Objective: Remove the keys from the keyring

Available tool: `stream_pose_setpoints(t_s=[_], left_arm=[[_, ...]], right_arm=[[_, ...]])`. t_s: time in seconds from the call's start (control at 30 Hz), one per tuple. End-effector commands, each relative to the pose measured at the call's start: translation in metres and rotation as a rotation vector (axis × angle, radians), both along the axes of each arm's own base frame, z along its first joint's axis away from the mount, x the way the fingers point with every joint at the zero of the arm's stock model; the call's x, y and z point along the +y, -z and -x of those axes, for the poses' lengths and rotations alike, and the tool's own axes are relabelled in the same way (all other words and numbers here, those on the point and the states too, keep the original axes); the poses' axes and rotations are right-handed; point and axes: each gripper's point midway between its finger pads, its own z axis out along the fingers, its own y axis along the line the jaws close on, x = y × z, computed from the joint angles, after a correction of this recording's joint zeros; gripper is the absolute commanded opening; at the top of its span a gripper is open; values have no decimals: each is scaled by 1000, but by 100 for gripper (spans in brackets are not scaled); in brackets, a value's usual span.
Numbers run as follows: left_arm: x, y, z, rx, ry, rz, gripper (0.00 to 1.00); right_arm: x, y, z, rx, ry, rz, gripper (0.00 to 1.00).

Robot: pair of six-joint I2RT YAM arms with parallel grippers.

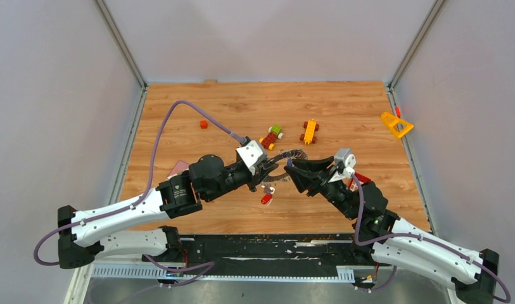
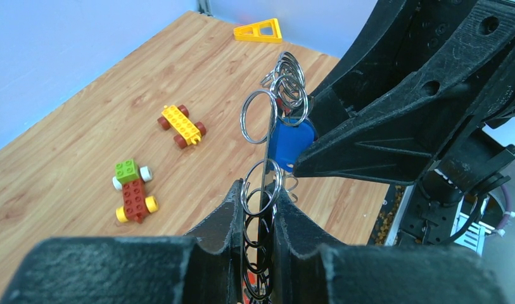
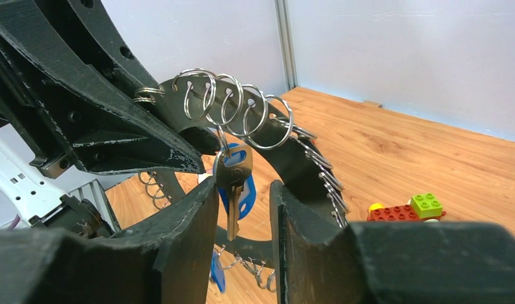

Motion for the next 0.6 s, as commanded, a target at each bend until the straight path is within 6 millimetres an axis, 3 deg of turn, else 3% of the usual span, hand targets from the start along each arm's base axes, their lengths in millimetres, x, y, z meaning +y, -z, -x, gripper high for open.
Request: stream_pose_setpoints(t_s=[0.0, 0.57], left_arm=[[-9, -29, 19, -8, 100, 111, 0], [-10, -26, 19, -4, 95, 105, 0]], right_arm=[[-2, -20, -4, -23, 18, -61, 37], [3, -27, -6, -11, 10, -84, 24]])
